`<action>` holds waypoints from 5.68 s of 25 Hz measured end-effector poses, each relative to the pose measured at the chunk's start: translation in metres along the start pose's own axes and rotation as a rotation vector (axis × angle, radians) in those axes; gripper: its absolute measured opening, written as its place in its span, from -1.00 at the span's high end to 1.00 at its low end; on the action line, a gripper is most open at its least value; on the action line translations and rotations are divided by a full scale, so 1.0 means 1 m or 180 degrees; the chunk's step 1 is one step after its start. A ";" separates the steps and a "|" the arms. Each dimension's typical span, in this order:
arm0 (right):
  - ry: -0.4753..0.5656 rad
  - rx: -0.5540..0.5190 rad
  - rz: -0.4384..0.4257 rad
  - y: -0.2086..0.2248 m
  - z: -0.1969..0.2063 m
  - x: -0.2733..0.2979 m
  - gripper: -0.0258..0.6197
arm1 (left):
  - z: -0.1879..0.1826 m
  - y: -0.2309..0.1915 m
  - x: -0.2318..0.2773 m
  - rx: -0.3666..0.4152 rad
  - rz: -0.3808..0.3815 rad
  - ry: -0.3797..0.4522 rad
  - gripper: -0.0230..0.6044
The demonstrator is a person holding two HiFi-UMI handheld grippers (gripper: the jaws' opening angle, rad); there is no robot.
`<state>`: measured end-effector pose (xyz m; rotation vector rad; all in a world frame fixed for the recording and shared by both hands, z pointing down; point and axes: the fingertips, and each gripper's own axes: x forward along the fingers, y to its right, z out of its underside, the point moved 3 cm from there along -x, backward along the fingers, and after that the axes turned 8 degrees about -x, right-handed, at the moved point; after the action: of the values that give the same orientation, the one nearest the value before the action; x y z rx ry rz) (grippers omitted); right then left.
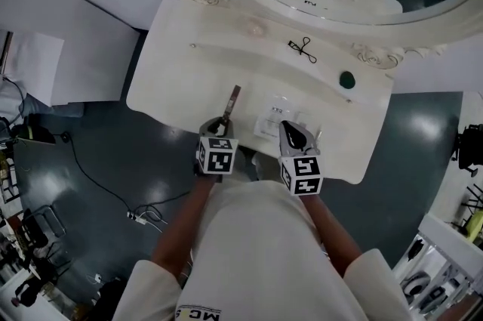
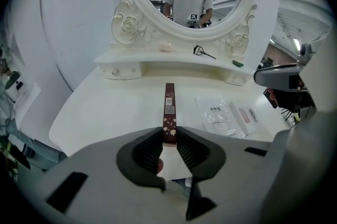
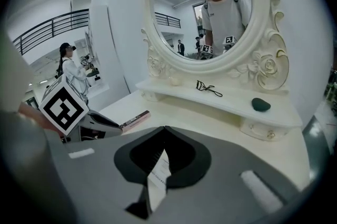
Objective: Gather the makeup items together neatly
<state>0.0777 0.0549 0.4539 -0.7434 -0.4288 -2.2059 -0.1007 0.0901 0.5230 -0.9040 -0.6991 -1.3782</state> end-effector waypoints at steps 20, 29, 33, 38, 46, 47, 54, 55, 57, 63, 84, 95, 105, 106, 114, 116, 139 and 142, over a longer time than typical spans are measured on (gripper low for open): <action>-0.0071 0.0108 0.0113 0.046 0.036 -0.035 0.91 | 0.014 0.038 0.025 -0.0077 -0.0081 -0.0109 0.66; -0.0133 0.0073 0.0125 0.065 0.053 -0.044 0.91 | 0.020 0.045 0.038 -0.0056 -0.0148 -0.0118 0.66; -0.0162 0.0037 0.0120 0.067 0.059 -0.043 0.91 | 0.025 0.045 0.047 -0.0090 -0.0173 -0.0112 0.66; -0.0204 0.0018 0.0094 0.064 0.064 -0.044 0.91 | 0.028 0.045 0.051 -0.0114 -0.0196 -0.0065 0.66; -0.0220 -0.0014 0.0065 0.060 0.059 -0.038 0.91 | 0.034 0.047 0.054 -0.0141 -0.0165 -0.0049 0.66; -0.0213 -0.0012 0.0065 0.060 0.058 -0.038 0.91 | 0.035 0.047 0.054 -0.0150 -0.0158 -0.0048 0.66; -0.0196 0.0016 0.0090 0.058 0.056 -0.037 0.91 | 0.037 0.045 0.056 -0.0108 -0.0121 -0.0046 0.65; -0.0199 0.0017 0.0091 0.058 0.057 -0.037 0.91 | 0.038 0.045 0.056 -0.0112 -0.0117 -0.0052 0.65; -0.0205 0.0024 0.0092 0.058 0.057 -0.037 0.91 | 0.038 0.045 0.057 -0.0107 -0.0113 -0.0082 0.64; -0.0187 0.0030 0.0090 0.059 0.055 -0.038 0.91 | 0.043 0.045 0.057 -0.0166 -0.0117 -0.0145 0.64; -0.0065 0.0054 0.0086 0.059 0.050 -0.039 0.91 | 0.043 0.051 0.034 -0.0085 -0.0100 -0.0124 0.46; 0.0037 0.0110 0.0091 0.058 0.048 -0.039 0.91 | 0.025 0.074 0.006 0.0161 0.0172 -0.0053 0.46; 0.0108 0.0087 -0.0063 0.053 0.031 -0.041 0.91 | -0.007 0.104 -0.024 0.0214 0.0502 0.0132 0.55; 0.0124 0.0059 -0.0080 0.052 0.028 -0.041 0.91 | -0.011 0.107 -0.028 0.0213 0.0524 0.0156 0.57; 0.0304 0.0039 -0.0176 0.052 -0.001 -0.040 0.91 | -0.046 0.129 -0.062 0.0159 0.0760 0.0376 0.80; 0.0356 0.0003 -0.0204 0.051 -0.010 -0.039 0.91 | -0.053 0.133 -0.069 0.0268 0.0797 0.0384 0.81; 0.0430 -0.0068 -0.0145 0.009 -0.056 -0.031 0.91 | -0.097 0.122 -0.099 0.0607 0.1075 0.0583 0.87; 0.0422 -0.0073 -0.0104 0.007 -0.058 -0.027 0.91 | -0.101 0.118 -0.098 0.0594 0.1081 0.0608 0.87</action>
<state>0.0761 0.0353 0.3928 -0.6018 -0.3519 -2.2783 -0.0020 0.0499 0.3735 -0.6953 -0.4923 -1.0610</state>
